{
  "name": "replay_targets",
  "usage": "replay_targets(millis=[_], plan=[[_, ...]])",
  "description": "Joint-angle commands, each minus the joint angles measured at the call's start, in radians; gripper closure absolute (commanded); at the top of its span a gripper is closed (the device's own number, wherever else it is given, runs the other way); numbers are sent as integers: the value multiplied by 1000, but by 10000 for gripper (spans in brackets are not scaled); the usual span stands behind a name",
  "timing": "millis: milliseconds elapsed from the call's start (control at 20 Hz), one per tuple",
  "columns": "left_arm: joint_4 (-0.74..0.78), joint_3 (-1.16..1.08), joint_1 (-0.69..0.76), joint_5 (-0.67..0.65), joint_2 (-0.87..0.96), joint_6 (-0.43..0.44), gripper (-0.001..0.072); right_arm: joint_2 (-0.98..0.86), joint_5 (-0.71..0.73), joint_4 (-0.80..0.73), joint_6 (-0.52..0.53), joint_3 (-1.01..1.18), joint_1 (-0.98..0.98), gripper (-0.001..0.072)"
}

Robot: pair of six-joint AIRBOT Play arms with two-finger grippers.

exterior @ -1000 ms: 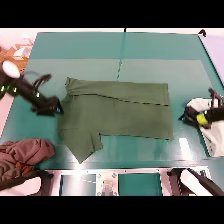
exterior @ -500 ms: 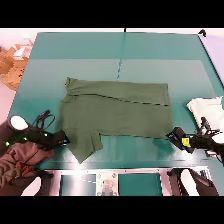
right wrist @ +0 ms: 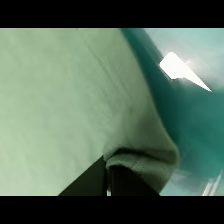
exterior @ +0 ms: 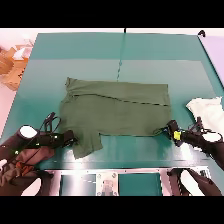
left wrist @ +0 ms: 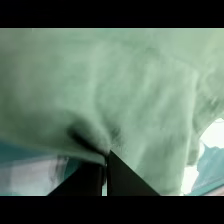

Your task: Fold the shirts.

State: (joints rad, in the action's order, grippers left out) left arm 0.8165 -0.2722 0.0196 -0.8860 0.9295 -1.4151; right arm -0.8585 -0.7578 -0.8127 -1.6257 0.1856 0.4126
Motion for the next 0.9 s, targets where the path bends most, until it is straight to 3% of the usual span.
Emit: replay_targets(millis=[0,150,400,650,850], plan=[[47,-91,11,-111,-6,16,682,-34,5,42,74,51,-45,695],[229,-246,11,-329,-6,-55,682,-22,-129,-97,43,158,-34,697],[240,-452,11,-519,-6,-74,682,11,-342,-371,-89,350,-35,697],[220,-623,11,-506,20,-77,682,-17,-321,-313,-72,479,-36,697],[223,-814,11,-429,187,-42,682,-168,-250,-231,-56,661,-68,697]])
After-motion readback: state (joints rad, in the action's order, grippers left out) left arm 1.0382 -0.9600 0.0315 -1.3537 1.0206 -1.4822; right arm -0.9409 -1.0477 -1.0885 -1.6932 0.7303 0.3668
